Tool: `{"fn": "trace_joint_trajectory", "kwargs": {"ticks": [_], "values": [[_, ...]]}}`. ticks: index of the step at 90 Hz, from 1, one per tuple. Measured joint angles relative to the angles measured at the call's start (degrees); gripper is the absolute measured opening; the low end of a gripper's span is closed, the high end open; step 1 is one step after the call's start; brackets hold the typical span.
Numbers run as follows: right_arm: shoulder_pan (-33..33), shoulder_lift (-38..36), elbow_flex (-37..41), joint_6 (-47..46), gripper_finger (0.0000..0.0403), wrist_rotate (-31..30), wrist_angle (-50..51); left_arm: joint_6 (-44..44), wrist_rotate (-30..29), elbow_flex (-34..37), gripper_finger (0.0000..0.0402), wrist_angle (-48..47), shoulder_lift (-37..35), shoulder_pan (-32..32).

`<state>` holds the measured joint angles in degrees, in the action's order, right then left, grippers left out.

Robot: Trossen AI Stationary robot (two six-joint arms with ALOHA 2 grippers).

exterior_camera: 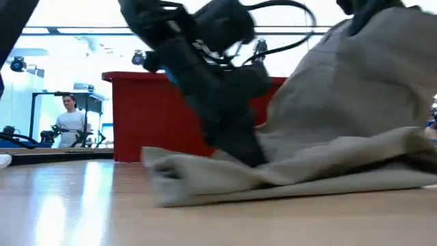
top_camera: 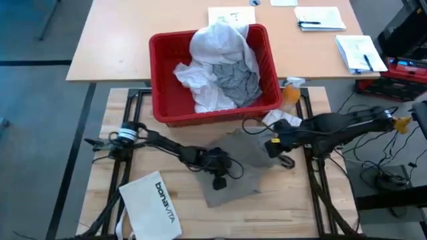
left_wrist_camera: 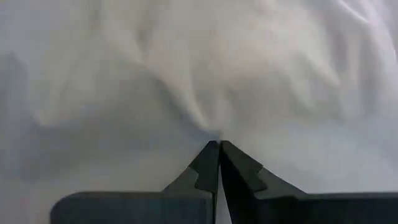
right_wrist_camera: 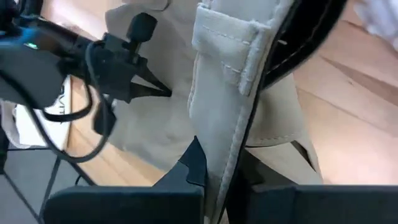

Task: Fold laundry
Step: Fold the brown shorts

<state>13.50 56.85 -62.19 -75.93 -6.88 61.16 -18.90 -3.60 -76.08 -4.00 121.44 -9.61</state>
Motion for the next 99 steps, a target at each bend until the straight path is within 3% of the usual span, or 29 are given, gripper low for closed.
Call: {"fn": "trace_joint_trajectory", "kwargs": {"ticks": [12, 21, 50, 69, 99], "values": [[1.34, -2.86, -0.43, -1.88, 0.0003, -0.09, -0.58, 0.42, -0.40, -7.53, 0.0000, -0.61, 4.68, 0.11], [2.56, -3.14, -0.42, 2.76, 0.0003, -0.89, -3.59, 0.03, -0.42, -11.38, 0.0000, -0.83, 7.01, 0.45], [3.49, 1.50, -0.31, 9.99, 0.0003, -6.43, -10.91, -1.74, -0.42, -12.93, 0.0000, -1.57, 7.36, 0.72], [3.52, 5.83, -0.31, 12.51, 0.0003, -7.23, -11.47, -3.96, 0.03, -12.93, 0.0000, -4.81, 2.48, 0.66], [3.49, 13.39, -5.26, 17.21, 0.0003, -8.34, -12.67, -4.11, 1.19, -11.99, 0.0000, -24.12, -11.88, 0.59]]}}
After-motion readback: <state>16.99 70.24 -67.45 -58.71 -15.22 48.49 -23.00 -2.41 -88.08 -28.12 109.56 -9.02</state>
